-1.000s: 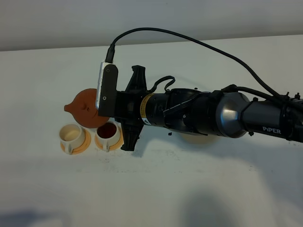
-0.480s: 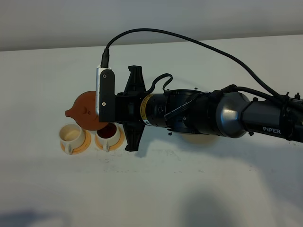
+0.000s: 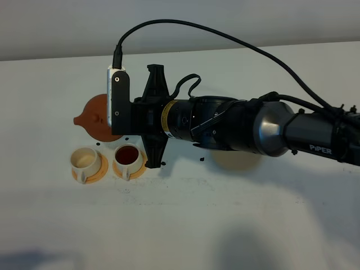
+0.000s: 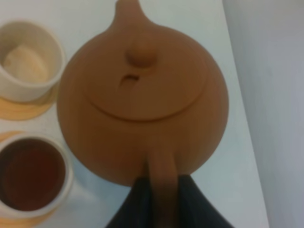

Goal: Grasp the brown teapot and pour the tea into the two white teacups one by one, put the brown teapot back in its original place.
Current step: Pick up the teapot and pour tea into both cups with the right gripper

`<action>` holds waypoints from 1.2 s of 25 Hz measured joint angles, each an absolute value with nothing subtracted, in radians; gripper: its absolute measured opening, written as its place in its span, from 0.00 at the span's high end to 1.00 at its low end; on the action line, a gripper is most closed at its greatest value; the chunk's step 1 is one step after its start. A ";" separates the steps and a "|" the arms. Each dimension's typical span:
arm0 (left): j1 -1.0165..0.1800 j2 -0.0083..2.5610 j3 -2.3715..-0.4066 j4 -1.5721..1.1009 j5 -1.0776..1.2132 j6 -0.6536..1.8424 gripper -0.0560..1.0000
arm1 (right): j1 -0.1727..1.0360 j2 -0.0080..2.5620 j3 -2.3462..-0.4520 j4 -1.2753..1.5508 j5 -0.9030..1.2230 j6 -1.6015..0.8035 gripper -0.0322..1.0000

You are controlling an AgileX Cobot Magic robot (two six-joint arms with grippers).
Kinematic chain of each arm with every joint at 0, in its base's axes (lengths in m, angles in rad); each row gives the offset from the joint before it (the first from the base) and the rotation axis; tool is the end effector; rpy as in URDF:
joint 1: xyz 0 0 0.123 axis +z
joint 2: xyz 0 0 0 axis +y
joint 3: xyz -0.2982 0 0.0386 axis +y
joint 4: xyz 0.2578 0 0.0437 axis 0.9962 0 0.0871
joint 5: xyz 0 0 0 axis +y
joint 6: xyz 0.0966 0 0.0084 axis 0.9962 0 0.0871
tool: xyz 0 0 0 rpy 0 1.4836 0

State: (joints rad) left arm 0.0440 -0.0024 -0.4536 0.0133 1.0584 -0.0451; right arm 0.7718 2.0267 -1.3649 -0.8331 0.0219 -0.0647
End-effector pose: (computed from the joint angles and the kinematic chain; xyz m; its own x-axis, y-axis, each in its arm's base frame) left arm -0.0018 0.0010 0.2658 -0.4898 -0.0602 -0.8698 -0.0730 0.9969 -0.0279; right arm 0.3428 0.3314 0.1959 0.2894 -0.8093 -0.5112 -0.7402 0.1495 -0.6556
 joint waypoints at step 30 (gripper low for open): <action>0.044 -0.002 -0.454 0.013 1.058 -0.046 0.64 | 0.791 2.083 -1.382 -1.032 0.027 -0.064 0.86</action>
State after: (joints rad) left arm 0.0440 -0.0024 -0.4536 0.0133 1.0584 -0.0458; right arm 0.7908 2.0829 -1.3816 -1.0323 0.0270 -0.0641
